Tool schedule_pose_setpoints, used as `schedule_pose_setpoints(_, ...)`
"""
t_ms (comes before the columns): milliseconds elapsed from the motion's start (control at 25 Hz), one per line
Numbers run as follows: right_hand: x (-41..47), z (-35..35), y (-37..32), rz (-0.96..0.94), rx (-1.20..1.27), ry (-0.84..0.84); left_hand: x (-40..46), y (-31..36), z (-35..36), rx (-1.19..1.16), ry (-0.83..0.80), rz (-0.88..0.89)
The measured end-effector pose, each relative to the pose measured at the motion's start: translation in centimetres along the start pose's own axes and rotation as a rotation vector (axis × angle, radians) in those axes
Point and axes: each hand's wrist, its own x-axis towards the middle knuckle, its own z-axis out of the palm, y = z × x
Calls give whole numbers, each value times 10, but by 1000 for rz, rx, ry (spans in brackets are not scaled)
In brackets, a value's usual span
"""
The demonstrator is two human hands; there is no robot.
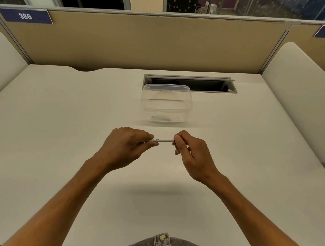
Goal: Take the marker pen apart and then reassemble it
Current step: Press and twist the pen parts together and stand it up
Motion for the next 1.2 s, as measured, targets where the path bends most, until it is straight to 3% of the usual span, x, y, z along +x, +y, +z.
schedule_pose_setpoints(200, 3, -9, 3, -264, -231, 99, 1, -3, -3, -83, -16, -37)
schedule_pose_setpoints(400, 6, -12, 5, -349, -312, 81, -1, -8, -1, -267, -14, -79)
schedule_pose_setpoints(760, 6, -7, -6, -77, 60, -63, 0, -3, -4, -88, 48, 12)
schedule_pose_setpoints(960, 11, -8, -8, 205, 405, -240, -2, -1, -6, 141, 37, 120)
schedule_pose_setpoints(1040, 9, -7, -9, 186, 383, -197, -2, -1, -6, 124, 32, 113)
schedule_pose_setpoints(1200, 4, -6, -7, -41, 10, -15, 0, -5, -7, -48, -1, 4)
